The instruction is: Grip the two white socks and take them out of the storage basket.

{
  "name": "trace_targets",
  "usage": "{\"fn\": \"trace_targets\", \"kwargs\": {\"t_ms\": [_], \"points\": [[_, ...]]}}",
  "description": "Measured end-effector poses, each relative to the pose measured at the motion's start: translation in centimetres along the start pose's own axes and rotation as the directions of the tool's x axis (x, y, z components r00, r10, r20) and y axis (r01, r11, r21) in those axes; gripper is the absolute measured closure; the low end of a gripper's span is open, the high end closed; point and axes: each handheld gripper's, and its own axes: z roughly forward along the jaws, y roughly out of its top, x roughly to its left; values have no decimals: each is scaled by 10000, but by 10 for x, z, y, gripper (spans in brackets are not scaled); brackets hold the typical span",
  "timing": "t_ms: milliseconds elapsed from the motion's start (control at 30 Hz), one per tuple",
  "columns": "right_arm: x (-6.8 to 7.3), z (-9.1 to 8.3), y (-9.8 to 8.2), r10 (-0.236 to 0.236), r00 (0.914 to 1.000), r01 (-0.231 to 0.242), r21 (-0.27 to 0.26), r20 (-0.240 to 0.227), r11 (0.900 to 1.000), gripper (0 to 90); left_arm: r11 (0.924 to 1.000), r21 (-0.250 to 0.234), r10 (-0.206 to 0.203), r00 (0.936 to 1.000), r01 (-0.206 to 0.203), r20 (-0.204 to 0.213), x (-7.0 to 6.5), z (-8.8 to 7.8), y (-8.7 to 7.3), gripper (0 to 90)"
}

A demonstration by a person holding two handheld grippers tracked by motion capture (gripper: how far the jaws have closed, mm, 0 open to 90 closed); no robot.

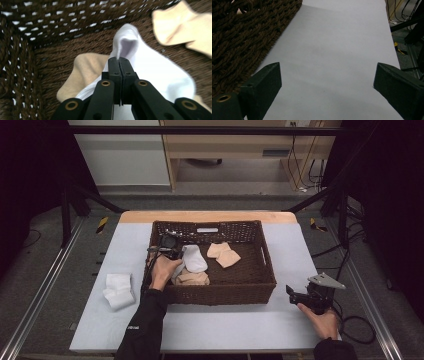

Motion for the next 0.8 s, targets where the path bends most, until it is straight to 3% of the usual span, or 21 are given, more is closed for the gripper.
{"fn": "trace_targets", "kwargs": {"t_ms": [233, 267, 400, 467, 500, 533, 567, 600, 700, 800], "points": [[0, 0, 0, -12, 10000, 12, -7, 16, 10000, 82, 9942, -1026, 363, 9985, -318, 417, -7, -11, 1, 895], [0, 0, 0, -12, 10000, 12, -7, 16, 10000, 82, 9942, -1026, 363, 9985, -318, 417, -7, -11, 1, 895], [1, 1, 0, -41, 10000, 41, 57, -11, 10000, 82, 9982, -221, 562, 9979, -555, 312, -6, -4, -2, 886], [1, 1, 0, -67, 10000, 67, 68, -6, 10000, 82, 9972, -144, 729, 9973, -728, 111, -5, -2, -3, 875], [1, 0, 0, -10, 10000, 10, 57, -11, 10000, 82, 9971, -80, 756, 9969, -755, 201, -5, -1, -3, 768], [1, 0, 0, -10, 10000, 10, 57, -11, 10000, 82, 9970, -16, 776, 9968, -776, 215, -5, 1, -4, 768], [0, 0, 0, -14, 10000, 14, 27, -8, 10000, 82, 9969, -9, 782, 9969, -782, 54, -4, 3, -5, 517], [0, 0, 0, -14, 10000, 14, 27, -8, 10000, 82, 9969, -128, 780, 9969, -780, -41, -3, 5, -6, 517], [0, 0, 0, -46, 10000, 46, 18, -16, 10000, 82, 9947, -520, 878, 9960, -887, -176, 0, 7, -7, 288], [1, 0, 0, -48, 10000, 48, 37, -33, 10000, 82, 9963, -207, 833, 9965, -831, 79, 2, 14, -10, 232]]}}
